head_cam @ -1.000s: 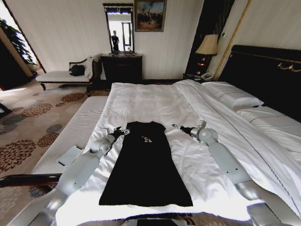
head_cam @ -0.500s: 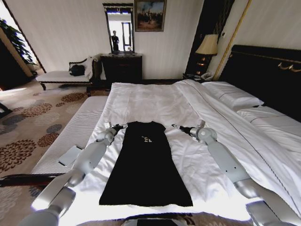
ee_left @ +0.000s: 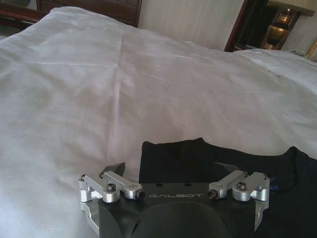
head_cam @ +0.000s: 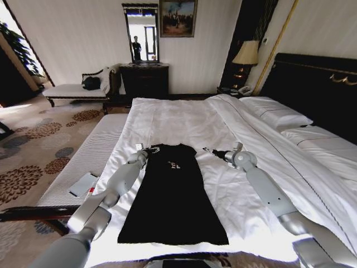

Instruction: Fold the clothes on the bed.

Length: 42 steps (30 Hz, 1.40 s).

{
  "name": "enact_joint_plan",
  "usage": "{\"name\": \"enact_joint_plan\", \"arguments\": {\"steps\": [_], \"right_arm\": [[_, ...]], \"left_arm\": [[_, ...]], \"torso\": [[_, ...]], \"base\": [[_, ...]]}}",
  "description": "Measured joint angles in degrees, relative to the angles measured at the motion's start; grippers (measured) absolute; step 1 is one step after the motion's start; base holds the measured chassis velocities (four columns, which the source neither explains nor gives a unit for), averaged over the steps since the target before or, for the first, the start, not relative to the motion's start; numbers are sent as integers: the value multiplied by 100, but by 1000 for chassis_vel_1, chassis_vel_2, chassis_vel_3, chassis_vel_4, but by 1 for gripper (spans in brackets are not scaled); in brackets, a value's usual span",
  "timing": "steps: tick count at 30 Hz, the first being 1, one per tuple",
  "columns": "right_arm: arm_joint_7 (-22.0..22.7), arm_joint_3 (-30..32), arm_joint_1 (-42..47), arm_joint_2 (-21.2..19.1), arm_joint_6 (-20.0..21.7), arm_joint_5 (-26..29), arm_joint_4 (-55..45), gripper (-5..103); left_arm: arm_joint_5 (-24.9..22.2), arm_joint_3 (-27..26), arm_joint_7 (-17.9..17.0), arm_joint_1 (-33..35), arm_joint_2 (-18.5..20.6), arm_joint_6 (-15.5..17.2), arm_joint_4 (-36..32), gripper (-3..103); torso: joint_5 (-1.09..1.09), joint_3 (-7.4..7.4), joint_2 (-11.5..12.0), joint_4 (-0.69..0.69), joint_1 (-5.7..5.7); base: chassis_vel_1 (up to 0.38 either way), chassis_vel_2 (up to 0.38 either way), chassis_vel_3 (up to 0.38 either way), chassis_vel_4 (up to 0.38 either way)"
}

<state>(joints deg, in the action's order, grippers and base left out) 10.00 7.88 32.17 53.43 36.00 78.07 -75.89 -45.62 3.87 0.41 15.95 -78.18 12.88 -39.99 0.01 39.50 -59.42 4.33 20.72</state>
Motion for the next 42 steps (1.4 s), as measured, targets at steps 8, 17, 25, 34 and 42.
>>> {"name": "enact_joint_plan", "arguments": {"steps": [8, 17, 25, 34, 42], "right_arm": [[30, 2, 4, -17, 10, 64, -20, 100], [224, 51, -214, 414, 188, 552, 477, 100], [-10, -22, -624, 1083, 184, 239, 1461, 100], [-226, 154, -917, 1749, 128, -110, 2311, 100], [-401, 431, -1133, 2037, 67, -316, 2792, 100]], "left_arm": [[42, -80, -1, -222, -361, -89, 532, 89], [34, -82, -1, -237, -361, -149, 470, 56], [-23, -25, -1, -195, -244, -158, 335, 29], [-72, 5, -1, -135, -183, -165, 238, 2], [-147, 132, -1, -152, -211, -168, 270, 2]], "torso": [[-1, 0, 0, 2, 0], [-2, 0, -1, 0, 0], [-2, 0, 0, 0, 0], [-2, 0, -1, 3, 0], [-2, 0, 0, 0, 1]], "base": [[0, 0, 0, 0], [0, 0, 0, 0], [0, 0, 0, 0], [0, 0, 0, 0], [0, 0, 0, 0]]}}
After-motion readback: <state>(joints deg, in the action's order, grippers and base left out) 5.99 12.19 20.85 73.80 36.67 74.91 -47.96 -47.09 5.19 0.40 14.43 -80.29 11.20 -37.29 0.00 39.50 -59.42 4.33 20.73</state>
